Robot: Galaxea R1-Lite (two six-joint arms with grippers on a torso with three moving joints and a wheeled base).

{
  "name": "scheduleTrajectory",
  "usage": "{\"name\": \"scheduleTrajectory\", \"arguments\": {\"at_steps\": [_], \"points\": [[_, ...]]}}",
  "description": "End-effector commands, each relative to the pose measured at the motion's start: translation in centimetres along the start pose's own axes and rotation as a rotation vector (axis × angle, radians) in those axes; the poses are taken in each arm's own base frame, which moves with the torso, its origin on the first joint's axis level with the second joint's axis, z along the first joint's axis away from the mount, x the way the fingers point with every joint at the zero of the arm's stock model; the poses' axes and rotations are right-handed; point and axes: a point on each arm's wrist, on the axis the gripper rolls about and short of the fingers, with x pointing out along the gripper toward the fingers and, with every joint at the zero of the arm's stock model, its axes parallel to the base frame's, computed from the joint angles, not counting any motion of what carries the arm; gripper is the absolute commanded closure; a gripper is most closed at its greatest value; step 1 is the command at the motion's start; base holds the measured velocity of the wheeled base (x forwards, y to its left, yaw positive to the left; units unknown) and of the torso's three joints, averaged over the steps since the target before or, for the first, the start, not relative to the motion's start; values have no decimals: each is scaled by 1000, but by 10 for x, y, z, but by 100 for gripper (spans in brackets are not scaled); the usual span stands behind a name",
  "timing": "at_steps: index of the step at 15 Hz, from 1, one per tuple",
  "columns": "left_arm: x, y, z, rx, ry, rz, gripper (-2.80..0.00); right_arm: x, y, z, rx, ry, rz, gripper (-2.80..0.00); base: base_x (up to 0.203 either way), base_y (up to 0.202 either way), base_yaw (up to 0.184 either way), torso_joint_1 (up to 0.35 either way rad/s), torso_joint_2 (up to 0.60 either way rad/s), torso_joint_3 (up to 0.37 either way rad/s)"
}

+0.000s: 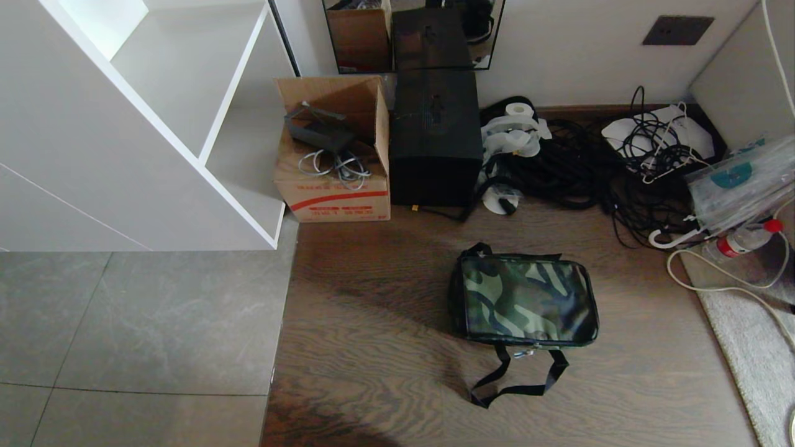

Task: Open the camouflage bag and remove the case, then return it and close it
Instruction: Open the top of the storage box

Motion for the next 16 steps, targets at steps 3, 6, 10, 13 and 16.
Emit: {"name": "scheduleTrajectory", "arguments": {"at_steps": [3, 6, 10, 13, 16], "points": [[1, 0, -3, -2, 9, 2, 0, 0, 0, 0, 1, 1, 1, 0, 0, 0, 0, 3, 1, -148], [1, 0, -3, -2, 9, 1, 0, 0, 0, 0, 1, 1, 1, 0, 0, 0, 0, 0, 2, -188], [1, 0, -3, -2, 9, 1, 0, 0, 0, 0, 0, 1, 1, 0, 0, 0, 0, 2, 3, -200], [1, 0, -3, -4, 10, 3, 0, 0, 0, 0, 0, 0, 1, 0, 0, 0, 0, 3, 5, -199], [1, 0, -3, -4, 9, 2, 0, 0, 0, 0, 1, 1, 1, 0, 0, 0, 0, 3, 3, -195]]}}
